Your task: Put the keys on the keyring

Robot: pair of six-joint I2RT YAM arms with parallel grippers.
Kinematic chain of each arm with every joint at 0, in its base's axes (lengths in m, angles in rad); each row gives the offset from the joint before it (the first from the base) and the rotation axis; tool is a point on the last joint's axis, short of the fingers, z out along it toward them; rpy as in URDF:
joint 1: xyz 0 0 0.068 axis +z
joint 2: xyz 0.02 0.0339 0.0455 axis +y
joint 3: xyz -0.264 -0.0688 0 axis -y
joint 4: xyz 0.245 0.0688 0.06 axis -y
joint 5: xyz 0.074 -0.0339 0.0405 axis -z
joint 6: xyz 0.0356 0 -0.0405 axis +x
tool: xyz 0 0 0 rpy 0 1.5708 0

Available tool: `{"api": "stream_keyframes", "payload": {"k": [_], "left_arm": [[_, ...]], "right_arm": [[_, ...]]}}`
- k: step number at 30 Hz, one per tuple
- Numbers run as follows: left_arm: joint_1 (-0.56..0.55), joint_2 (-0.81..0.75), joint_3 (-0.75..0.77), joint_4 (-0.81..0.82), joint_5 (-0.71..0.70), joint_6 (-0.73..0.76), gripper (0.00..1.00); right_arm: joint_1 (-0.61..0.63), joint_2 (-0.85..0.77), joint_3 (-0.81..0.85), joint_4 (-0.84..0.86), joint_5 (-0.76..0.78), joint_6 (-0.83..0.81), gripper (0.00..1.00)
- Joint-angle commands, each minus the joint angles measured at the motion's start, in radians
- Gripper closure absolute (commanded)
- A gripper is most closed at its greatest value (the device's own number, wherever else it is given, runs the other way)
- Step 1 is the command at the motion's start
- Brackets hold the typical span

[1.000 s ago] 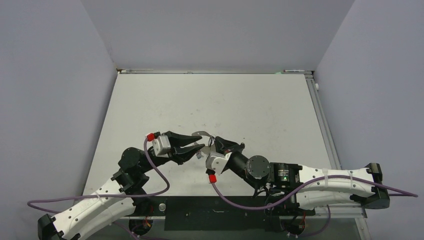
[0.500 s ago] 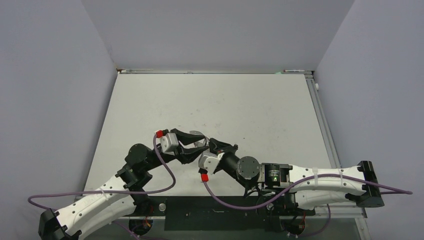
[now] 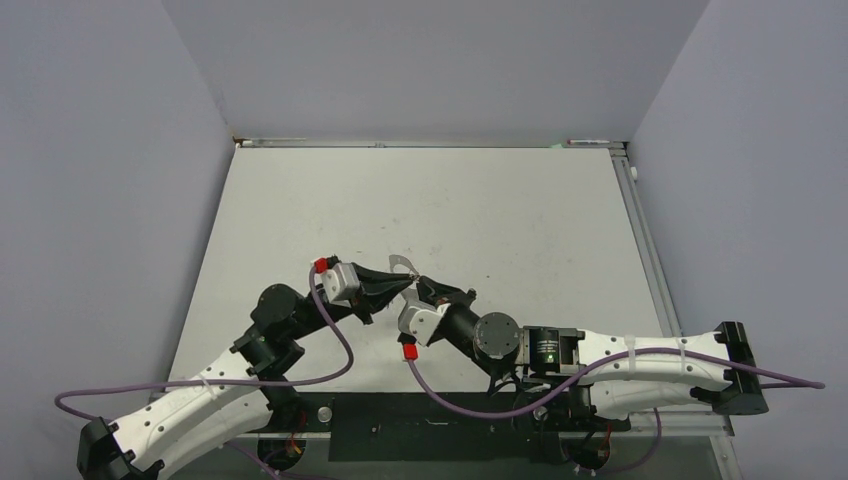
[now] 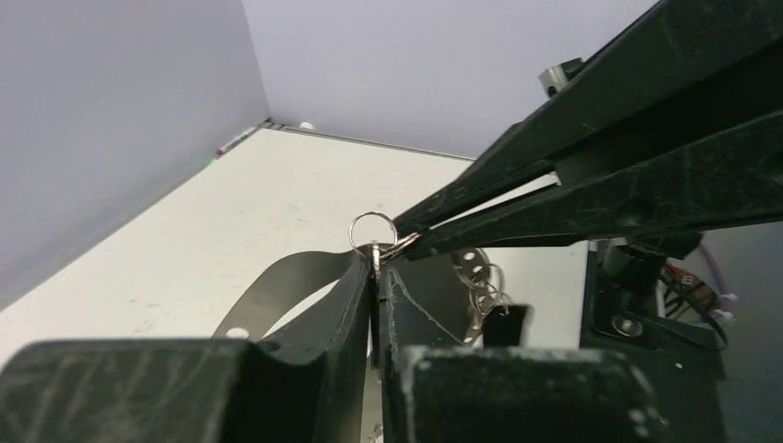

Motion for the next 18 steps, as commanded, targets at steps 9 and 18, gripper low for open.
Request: {"api": "stream_keyframes", "payload": {"k": [9, 18], "left_arm": [[0.006, -0.014, 0.052, -0.013, -0.046, 0.035, 1.00], [0.021, -0.014, 0.076, -0.059, -0.049, 0.037, 1.00]], "right_arm": [[0.010, -0.055, 0.043, 0.072, -0.021, 0.037, 0.95], [0.010, -0.092, 0.040, 0.053, -0.014, 0.013, 0.95]]}}
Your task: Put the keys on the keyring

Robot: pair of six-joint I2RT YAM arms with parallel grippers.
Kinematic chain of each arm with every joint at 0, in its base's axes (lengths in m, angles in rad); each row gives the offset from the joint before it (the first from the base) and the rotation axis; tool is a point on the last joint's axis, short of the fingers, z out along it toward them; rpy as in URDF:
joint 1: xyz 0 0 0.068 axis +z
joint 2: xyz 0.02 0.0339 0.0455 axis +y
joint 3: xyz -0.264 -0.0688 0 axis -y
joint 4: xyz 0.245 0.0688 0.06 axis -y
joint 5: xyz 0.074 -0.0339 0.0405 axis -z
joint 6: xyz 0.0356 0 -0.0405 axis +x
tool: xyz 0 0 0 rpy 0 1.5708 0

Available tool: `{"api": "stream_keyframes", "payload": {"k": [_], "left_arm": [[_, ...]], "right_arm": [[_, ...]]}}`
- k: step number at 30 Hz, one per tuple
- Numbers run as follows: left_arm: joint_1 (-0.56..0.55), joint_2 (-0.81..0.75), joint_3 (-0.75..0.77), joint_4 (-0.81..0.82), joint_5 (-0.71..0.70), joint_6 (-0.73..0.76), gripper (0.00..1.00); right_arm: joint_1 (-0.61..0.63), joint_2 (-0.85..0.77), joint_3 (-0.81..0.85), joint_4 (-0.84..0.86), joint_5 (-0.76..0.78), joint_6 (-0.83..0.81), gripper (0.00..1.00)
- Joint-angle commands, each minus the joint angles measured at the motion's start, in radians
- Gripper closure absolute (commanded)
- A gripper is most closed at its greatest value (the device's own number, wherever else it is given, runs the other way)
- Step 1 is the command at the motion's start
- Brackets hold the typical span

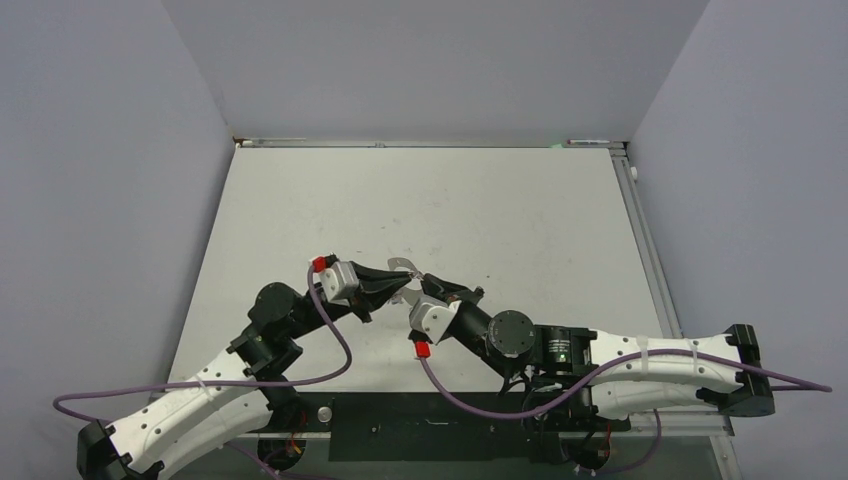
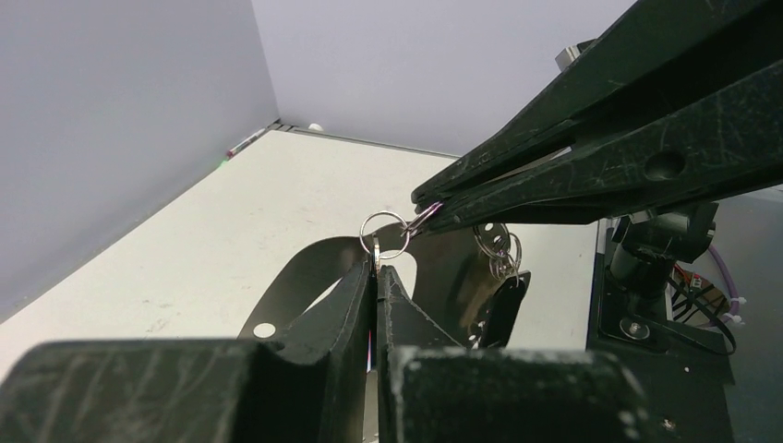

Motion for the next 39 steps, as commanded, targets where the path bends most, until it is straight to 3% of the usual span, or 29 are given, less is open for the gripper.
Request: {"api": "stream_keyframes", "payload": {"k": [1, 12, 14, 18, 23, 32, 39], "left_arm": [[0.013, -0.002, 0.052, -0.022, -0.016, 0.016, 1.00], [0.013, 0.043, 0.092, -0.142, 0.125, 0.129, 1.00], [0.013, 0.032, 0.099, -0.171, 0.127, 0.158, 0.94], [0.013, -0.027, 0.093, -0.204, 0.134, 0.226, 0.64], [0.030, -0.121, 0.059, -0.171, 0.178, 0.254, 0.52], [0.064, -0.180, -0.001, -0.009, 0.386, 0.227, 0.51], [0.064, -0.170, -0.009, 0.001, 0.465, 0.226, 0.52]], "right_arm": [[0.010, -0.051, 0.039, 0.054, -0.010, -0.010, 0.95], [0.009, -0.089, 0.014, 0.076, -0.046, -0.024, 0.95], [0.009, -0.103, 0.008, 0.077, -0.058, -0.018, 0.95], [0.007, -0.146, -0.007, 0.050, -0.104, -0.004, 0.95], [0.003, -0.210, -0.031, 0.016, -0.180, 0.026, 0.95], [-0.001, -0.250, -0.037, -0.056, -0.307, 0.047, 0.95], [0.000, -0.243, -0.015, -0.131, -0.435, 0.043, 0.95]]}}
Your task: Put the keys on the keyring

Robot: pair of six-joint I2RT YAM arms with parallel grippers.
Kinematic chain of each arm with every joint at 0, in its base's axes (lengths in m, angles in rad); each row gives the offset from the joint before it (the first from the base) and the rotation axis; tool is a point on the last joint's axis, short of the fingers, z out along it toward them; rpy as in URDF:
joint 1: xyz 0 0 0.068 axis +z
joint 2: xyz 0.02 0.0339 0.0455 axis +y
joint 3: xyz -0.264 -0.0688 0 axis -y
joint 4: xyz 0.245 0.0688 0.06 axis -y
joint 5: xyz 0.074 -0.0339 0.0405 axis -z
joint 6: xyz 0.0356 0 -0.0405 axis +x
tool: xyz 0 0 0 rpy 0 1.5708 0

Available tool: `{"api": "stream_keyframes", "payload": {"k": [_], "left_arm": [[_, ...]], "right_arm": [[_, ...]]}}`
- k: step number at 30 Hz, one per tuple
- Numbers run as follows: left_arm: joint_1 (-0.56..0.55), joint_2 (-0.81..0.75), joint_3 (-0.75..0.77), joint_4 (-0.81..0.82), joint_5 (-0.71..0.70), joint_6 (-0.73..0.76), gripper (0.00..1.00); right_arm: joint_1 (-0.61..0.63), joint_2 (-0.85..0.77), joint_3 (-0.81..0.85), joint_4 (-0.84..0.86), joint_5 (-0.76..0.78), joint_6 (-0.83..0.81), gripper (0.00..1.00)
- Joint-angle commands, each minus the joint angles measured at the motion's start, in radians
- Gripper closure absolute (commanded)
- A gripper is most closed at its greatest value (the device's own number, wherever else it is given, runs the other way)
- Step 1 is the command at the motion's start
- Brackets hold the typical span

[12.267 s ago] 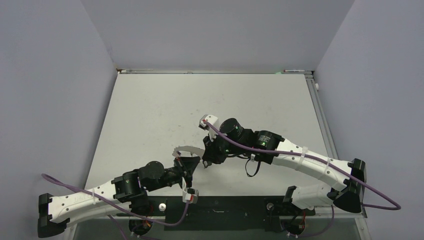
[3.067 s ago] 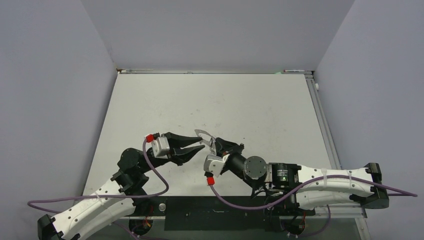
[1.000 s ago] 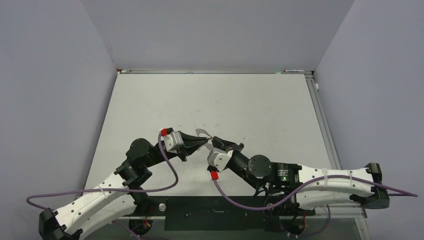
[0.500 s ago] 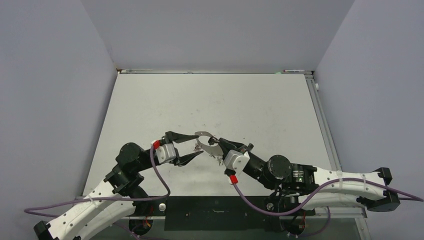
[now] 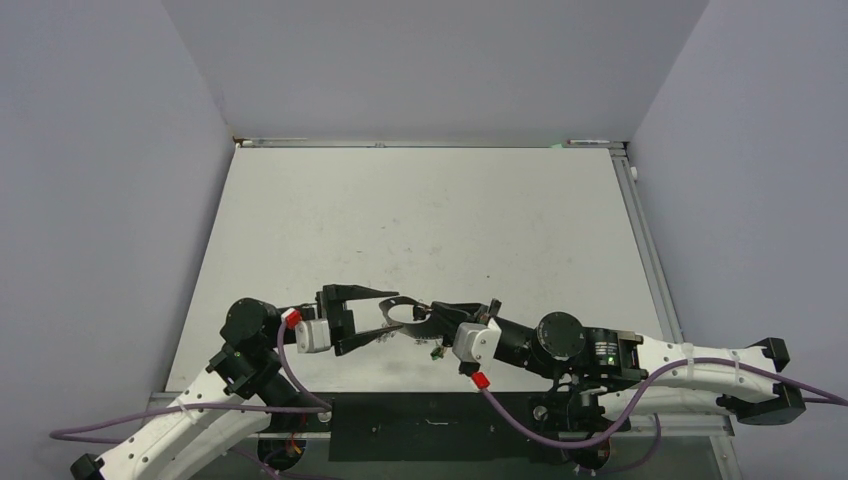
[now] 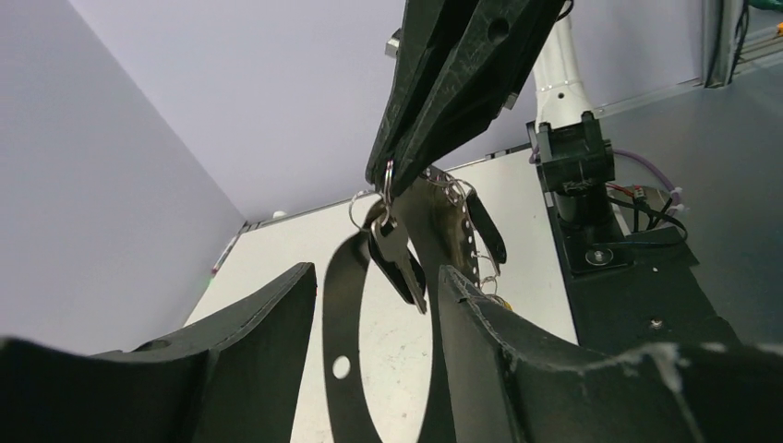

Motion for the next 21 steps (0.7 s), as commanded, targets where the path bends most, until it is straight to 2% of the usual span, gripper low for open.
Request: {"api": "stream_keyframes", "payload": {"k": [1, 21], "left_arm": [[0.006, 0.009, 0.004, 0.068, 0.087, -0.007, 0.52], [-0.017, 0.138, 0.014, 0.098, 0.192, -0.123, 0.53]], "right_arm": [[0.000, -0.004, 0.035, -0.005, -0.105, 0.004, 0.95], [-0.002, 0.052, 0.057, -0.016, -0.184, 0.009, 0.95]]}}
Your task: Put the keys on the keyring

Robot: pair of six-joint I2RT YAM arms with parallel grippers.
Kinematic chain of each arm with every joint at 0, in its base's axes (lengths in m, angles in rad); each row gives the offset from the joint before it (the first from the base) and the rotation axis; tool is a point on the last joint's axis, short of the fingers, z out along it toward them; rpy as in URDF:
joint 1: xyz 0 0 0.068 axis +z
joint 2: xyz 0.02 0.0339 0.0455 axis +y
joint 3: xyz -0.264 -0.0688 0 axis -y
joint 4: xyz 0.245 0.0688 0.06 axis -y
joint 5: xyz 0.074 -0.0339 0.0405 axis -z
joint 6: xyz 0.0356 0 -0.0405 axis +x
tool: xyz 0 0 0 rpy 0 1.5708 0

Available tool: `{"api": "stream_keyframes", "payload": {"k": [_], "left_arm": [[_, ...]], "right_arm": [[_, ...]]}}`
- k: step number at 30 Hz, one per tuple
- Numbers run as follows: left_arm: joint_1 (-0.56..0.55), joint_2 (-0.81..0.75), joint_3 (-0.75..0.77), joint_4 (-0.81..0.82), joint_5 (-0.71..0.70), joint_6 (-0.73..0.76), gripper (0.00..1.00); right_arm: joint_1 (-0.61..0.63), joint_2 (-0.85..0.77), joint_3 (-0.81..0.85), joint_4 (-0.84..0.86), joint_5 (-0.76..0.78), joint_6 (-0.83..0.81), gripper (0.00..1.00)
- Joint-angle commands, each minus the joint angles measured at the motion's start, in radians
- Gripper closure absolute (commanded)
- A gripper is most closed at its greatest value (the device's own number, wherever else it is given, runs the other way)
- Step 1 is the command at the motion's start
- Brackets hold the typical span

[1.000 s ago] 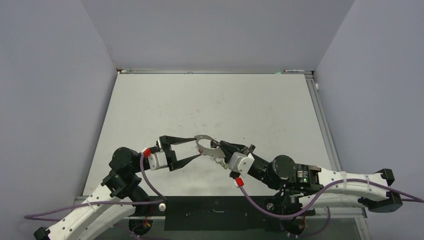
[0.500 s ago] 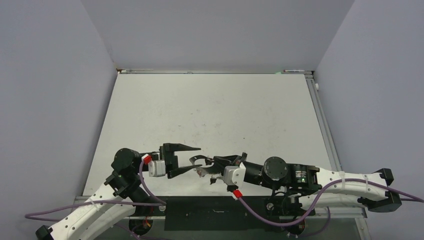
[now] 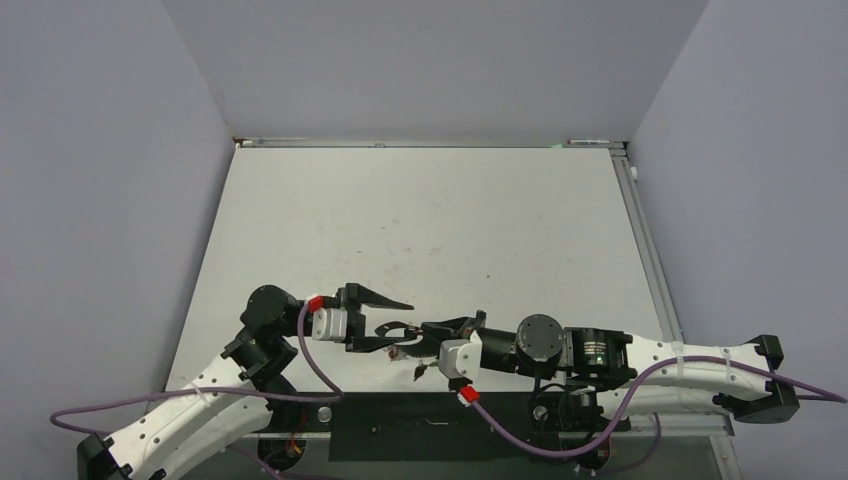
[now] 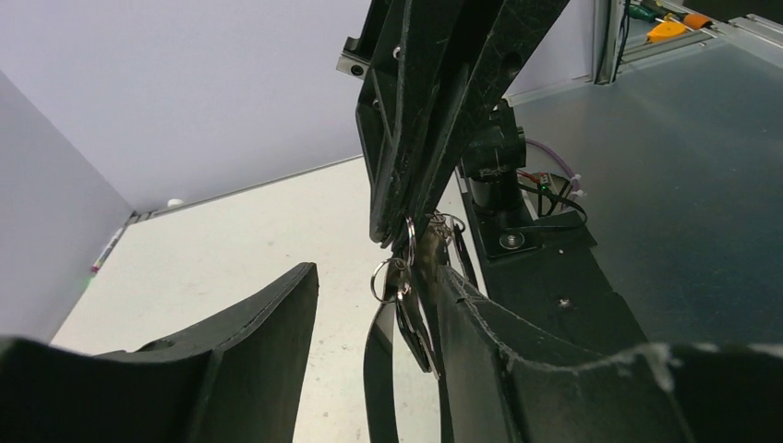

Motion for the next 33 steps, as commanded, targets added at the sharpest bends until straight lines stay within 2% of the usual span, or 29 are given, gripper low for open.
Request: {"api": "stream_keyframes", "payload": {"k": [1, 8, 15, 19, 21, 24, 30, 31, 33], "left_arm": [[-0.018, 0.021, 0.014, 0.043, 0.043, -0.025, 0.53], [-0.038, 0.049, 0.019, 0.035, 0.052, -0.027, 0.59], [-0.054, 0.067, 0.020, 0.033, 0.037, -0.036, 0.74], [-0.058, 0.074, 0.023, 0.032, 0.027, -0.044, 0.78], [-0.059, 0.077, 0.025, 0.033, 0.024, -0.048, 0.83], [-0.060, 0.080, 0.036, 0.014, 0.007, -0.043, 0.99], [-0.057, 0.063, 0.064, -0.057, -0.073, -0.006, 1.00], [-0.056, 0.062, 0.066, -0.065, -0.082, 0.000, 1.00], [-0.055, 0.060, 0.070, -0.077, -0.088, 0.010, 1.00]], "right_arm": [[-0.001, 0.003, 0.055, 0.080, -0.021, 0.008, 0.95], [-0.002, 0.004, 0.050, 0.098, -0.020, 0.012, 0.95], [-0.002, 0.009, 0.046, 0.110, -0.024, 0.014, 0.95], [-0.002, 0.012, 0.048, 0.112, -0.029, 0.017, 0.95], [-0.002, 0.012, 0.046, 0.113, -0.029, 0.020, 0.95], [-0.002, 0.010, 0.043, 0.118, -0.029, 0.024, 0.95], [-0.002, 0.005, 0.048, 0.096, -0.029, 0.031, 0.95], [-0.002, 0.003, 0.051, 0.087, -0.028, 0.033, 0.93], [-0.002, -0.004, 0.060, 0.067, -0.039, 0.035, 0.85]]}}
